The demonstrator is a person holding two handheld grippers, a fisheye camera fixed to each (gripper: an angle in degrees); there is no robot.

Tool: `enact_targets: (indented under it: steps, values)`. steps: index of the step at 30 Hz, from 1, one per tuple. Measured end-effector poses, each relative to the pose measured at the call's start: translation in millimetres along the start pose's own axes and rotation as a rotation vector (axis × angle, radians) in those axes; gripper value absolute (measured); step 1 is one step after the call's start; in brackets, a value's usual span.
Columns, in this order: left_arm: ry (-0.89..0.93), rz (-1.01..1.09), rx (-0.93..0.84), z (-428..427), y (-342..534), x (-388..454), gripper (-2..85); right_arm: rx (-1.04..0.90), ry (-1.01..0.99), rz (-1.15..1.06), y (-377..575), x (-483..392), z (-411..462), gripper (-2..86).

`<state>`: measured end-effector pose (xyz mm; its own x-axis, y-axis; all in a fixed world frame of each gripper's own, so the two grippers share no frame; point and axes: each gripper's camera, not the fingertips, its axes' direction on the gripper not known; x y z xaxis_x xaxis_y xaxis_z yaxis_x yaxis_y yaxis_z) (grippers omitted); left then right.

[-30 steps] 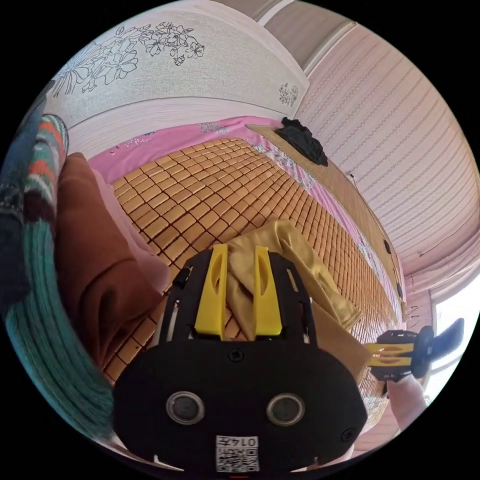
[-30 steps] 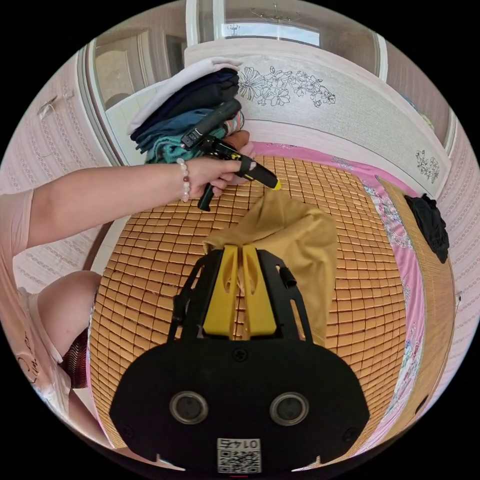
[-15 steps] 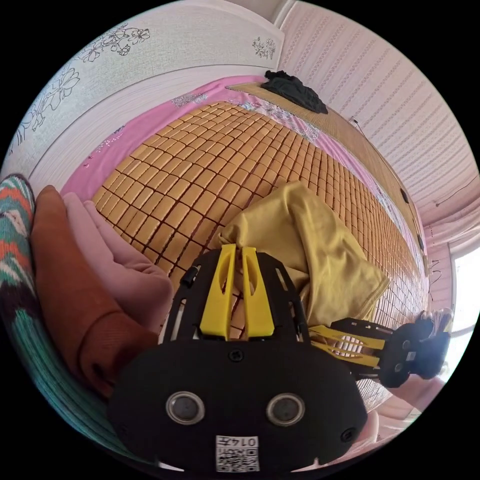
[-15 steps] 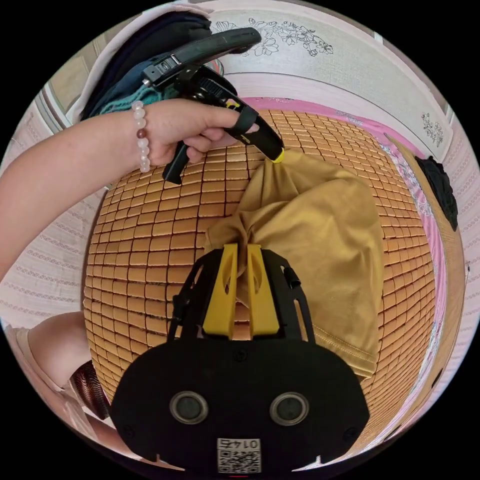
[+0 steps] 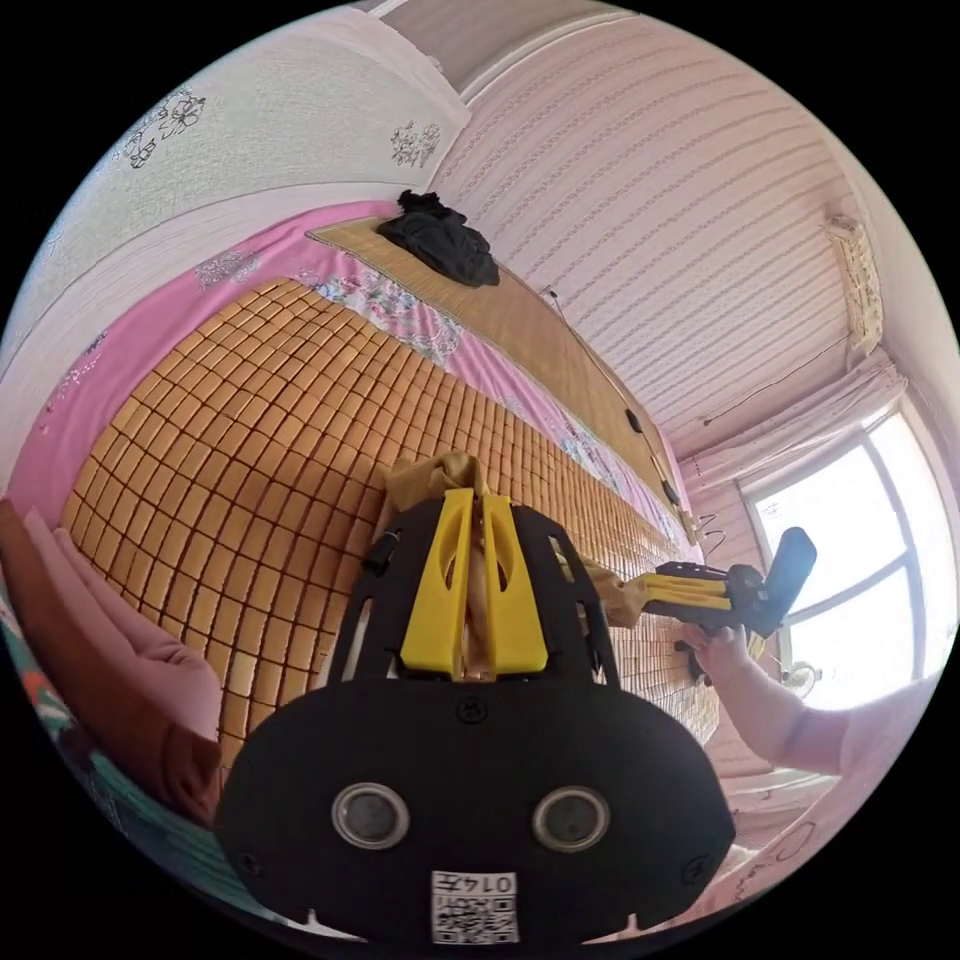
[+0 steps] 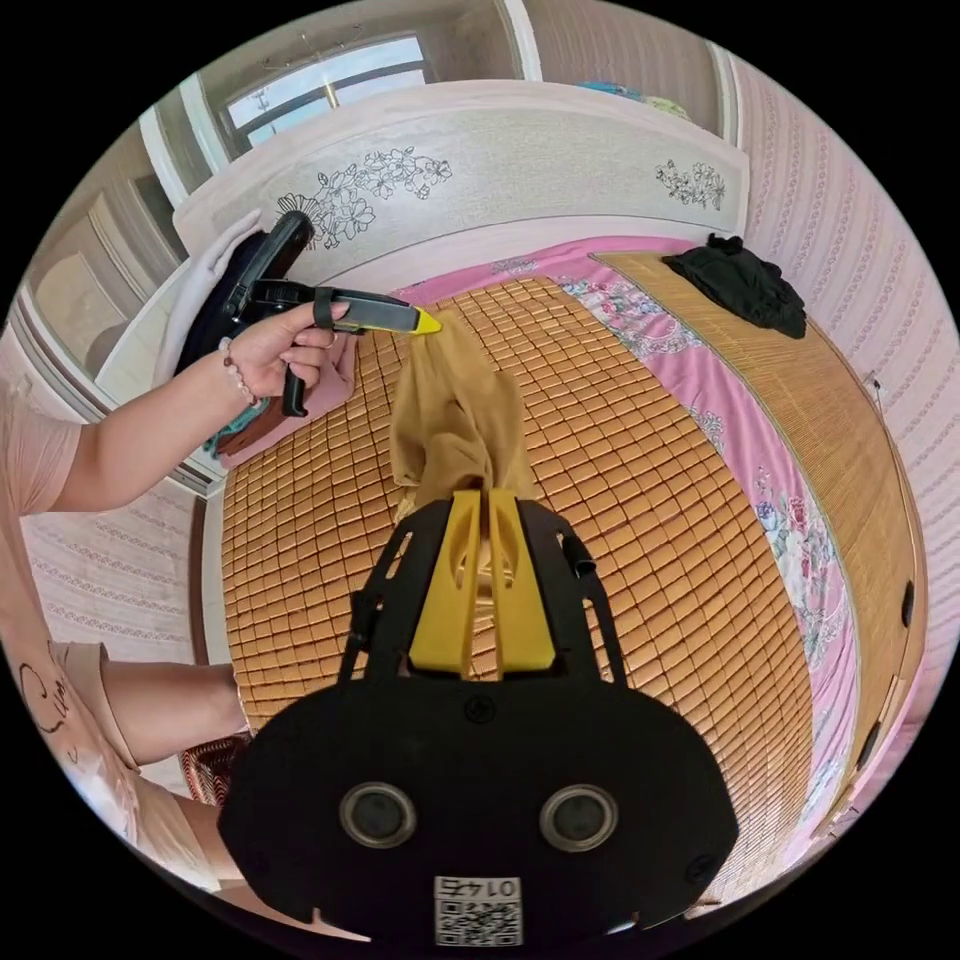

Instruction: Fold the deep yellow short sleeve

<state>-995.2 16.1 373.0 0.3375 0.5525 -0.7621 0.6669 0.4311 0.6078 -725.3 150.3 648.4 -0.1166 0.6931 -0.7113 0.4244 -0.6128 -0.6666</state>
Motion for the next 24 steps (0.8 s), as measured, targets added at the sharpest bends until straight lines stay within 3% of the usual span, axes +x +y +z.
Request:
enact_targets:
  steps: [4,9,19,22,24]
  values:
    - [0.093,-0.049,-0.008,6.7,-24.9,10.3,-0.9,-0.021,0.011,-0.013,-6.7,30.4,-16.8,1.3]
    - [-0.017,0.005,-0.085,13.3,-33.8,15.8,-0.9,-0.026,-0.264,0.055,-2.0,33.8,14.5,4.2]
    - [-0.085,-0.047,-0.119,10.7,-36.7,-11.3,-0.8,-0.051,0.015,0.316,-45.2,-32.7,94.9,17.5]
    - [-0.078,-0.042,-0.127,10.3,-40.6,-11.0,-0.8,-0.175,0.221,0.386,-63.7,-34.3,139.4,9.7]
    - [-0.068,-0.027,-0.131,7.5,-45.1,-9.0,-0.8,-0.120,0.239,0.370,-69.1,-33.0,124.3,4.8]
